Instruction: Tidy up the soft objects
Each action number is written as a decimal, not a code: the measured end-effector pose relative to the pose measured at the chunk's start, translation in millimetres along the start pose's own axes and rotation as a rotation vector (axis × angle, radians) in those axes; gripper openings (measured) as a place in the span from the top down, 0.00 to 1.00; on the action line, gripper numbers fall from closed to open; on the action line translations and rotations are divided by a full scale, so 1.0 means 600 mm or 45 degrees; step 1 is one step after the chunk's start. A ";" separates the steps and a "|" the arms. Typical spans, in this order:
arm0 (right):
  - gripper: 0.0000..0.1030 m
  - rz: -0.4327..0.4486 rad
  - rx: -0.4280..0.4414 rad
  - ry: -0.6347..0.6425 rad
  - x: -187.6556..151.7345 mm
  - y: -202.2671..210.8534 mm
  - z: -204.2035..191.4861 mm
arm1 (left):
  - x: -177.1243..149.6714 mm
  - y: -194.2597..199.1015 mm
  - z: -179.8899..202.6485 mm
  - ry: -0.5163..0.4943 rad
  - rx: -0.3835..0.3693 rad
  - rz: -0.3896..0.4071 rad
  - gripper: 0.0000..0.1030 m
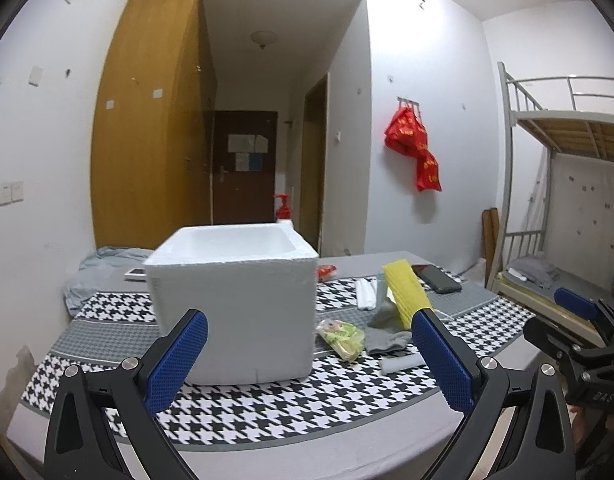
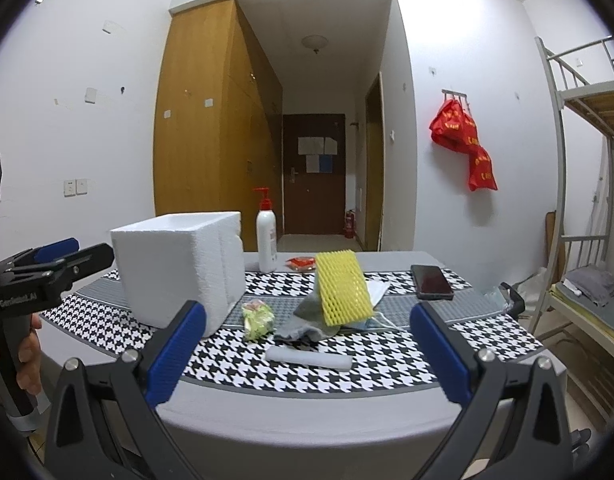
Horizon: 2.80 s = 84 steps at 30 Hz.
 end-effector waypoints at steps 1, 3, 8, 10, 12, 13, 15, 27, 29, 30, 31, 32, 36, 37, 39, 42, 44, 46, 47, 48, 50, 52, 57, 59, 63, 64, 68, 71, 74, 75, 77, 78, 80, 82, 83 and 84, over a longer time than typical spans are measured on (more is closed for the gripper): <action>0.00 -0.010 -0.004 -0.004 0.001 -0.004 0.005 | 0.000 -0.004 0.003 -0.003 -0.002 -0.005 0.01; 0.00 -0.026 -0.016 0.013 0.002 -0.012 0.011 | -0.002 -0.010 0.010 -0.008 -0.021 -0.016 0.01; 0.00 -0.062 -0.030 -0.019 0.002 -0.028 0.031 | -0.009 -0.031 0.034 -0.052 -0.067 -0.068 0.01; 0.00 -0.080 -0.043 -0.017 0.001 -0.035 0.037 | -0.011 -0.042 0.041 -0.067 -0.084 -0.096 0.01; 0.00 -0.094 -0.045 -0.029 0.000 -0.041 0.044 | -0.012 -0.050 0.047 -0.073 -0.106 -0.109 0.01; 0.00 -0.104 -0.042 -0.030 -0.001 -0.045 0.046 | -0.013 -0.054 0.050 -0.078 -0.111 -0.115 0.01; 0.00 -0.120 -0.052 -0.028 -0.003 -0.052 0.051 | -0.013 -0.062 0.057 -0.087 -0.126 -0.129 0.01; 0.00 -0.194 -0.092 -0.077 -0.025 -0.084 0.104 | -0.031 -0.124 0.114 -0.136 -0.195 -0.260 0.01; 0.00 -0.199 -0.096 -0.089 -0.029 -0.086 0.115 | -0.035 -0.131 0.127 -0.152 -0.209 -0.274 0.01; 0.00 -0.200 -0.099 -0.096 -0.031 -0.087 0.120 | -0.036 -0.136 0.134 -0.162 -0.212 -0.278 0.01; 0.00 -0.201 -0.101 -0.107 -0.033 -0.088 0.127 | -0.037 -0.141 0.140 -0.172 -0.211 -0.287 0.01; 0.00 -0.203 -0.101 -0.113 -0.034 -0.089 0.133 | -0.037 -0.147 0.145 -0.176 -0.209 -0.298 0.01; 0.00 -0.212 -0.090 -0.133 -0.038 -0.099 0.152 | -0.041 -0.176 0.160 -0.179 -0.205 -0.346 0.01; 0.00 -0.215 -0.086 -0.132 -0.039 -0.101 0.155 | -0.041 -0.181 0.161 -0.181 -0.201 -0.354 0.01; 0.00 -0.225 -0.093 -0.130 -0.038 -0.107 0.162 | -0.043 -0.194 0.167 -0.184 -0.191 -0.374 0.01; 0.00 -0.232 -0.086 -0.125 -0.037 -0.114 0.168 | -0.046 -0.214 0.170 -0.183 -0.161 -0.401 0.01; 0.00 -0.240 -0.087 -0.124 -0.037 -0.119 0.174 | -0.049 -0.225 0.169 -0.175 -0.135 -0.418 0.01; 0.00 -0.253 -0.085 -0.125 -0.037 -0.125 0.181 | -0.051 -0.239 0.169 -0.166 -0.107 -0.441 0.01; 0.00 -0.259 -0.084 -0.127 -0.036 -0.129 0.184 | -0.052 -0.246 0.169 -0.165 -0.083 -0.451 0.02; 0.00 -0.265 -0.080 -0.130 -0.036 -0.133 0.187 | -0.054 -0.253 0.169 -0.170 -0.056 -0.464 0.02; 0.00 -0.283 -0.069 -0.130 -0.035 -0.142 0.191 | -0.056 -0.264 0.167 -0.173 -0.010 -0.481 0.06; 0.00 -0.296 -0.056 -0.120 -0.030 -0.151 0.194 | -0.059 -0.275 0.165 -0.154 0.001 -0.513 0.09; 0.00 -0.310 -0.028 -0.097 -0.020 -0.170 0.199 | -0.072 -0.304 0.158 -0.098 0.033 -0.587 0.20; 0.00 -0.327 -0.017 -0.086 -0.018 -0.180 0.200 | -0.075 -0.313 0.155 -0.086 0.060 -0.599 0.24; 0.00 -0.356 0.015 -0.073 -0.018 -0.197 0.201 | -0.081 -0.327 0.151 -0.072 0.104 -0.629 0.34; 0.00 -0.370 0.024 -0.073 -0.017 -0.205 0.202 | -0.083 -0.332 0.150 -0.071 0.111 -0.643 0.39; 0.00 -0.403 0.048 -0.054 -0.014 -0.225 0.200 | -0.091 -0.342 0.147 -0.064 0.128 -0.676 0.43; 0.00 -0.415 0.072 -0.028 -0.012 -0.237 0.194 | -0.098 -0.347 0.144 -0.069 0.147 -0.695 0.48; 0.00 -0.423 0.095 -0.012 -0.011 -0.246 0.190 | -0.105 -0.356 0.139 -0.076 0.172 -0.720 0.52; 0.00 -0.428 0.101 -0.012 -0.012 -0.249 0.190 | -0.110 -0.360 0.138 -0.073 0.169 -0.741 0.56; 0.00 -0.444 0.105 -0.007 -0.013 -0.257 0.191 | -0.112 -0.361 0.135 -0.055 0.153 -0.754 0.63; 0.00 -0.448 0.103 -0.006 -0.013 -0.260 0.193 | -0.112 -0.361 0.134 -0.052 0.150 -0.752 0.64; 0.00 -0.468 0.100 -0.013 -0.013 -0.269 0.196 | -0.111 -0.360 0.134 -0.050 0.141 -0.750 0.69; 0.00 -0.488 0.118 -0.019 -0.013 -0.279 0.196 | -0.110 -0.358 0.135 -0.042 0.132 -0.746 0.70; 0.00 -0.498 0.125 -0.017 -0.013 -0.284 0.195 | -0.109 -0.356 0.133 -0.035 0.124 -0.742 0.70; 0.00 -0.506 0.131 -0.014 -0.012 -0.290 0.192 | -0.108 -0.358 0.133 -0.032 0.121 -0.739 0.70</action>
Point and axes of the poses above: each gripper's, at about its wrist camera, not at the fingertips, and y roughly against the way its jaws point, z to its right, x to its top, the point moved 5 cm from there along -y, roughly the way its jaws point, and after that the axes turned 9 degrees about x, right-handed, at the moved point
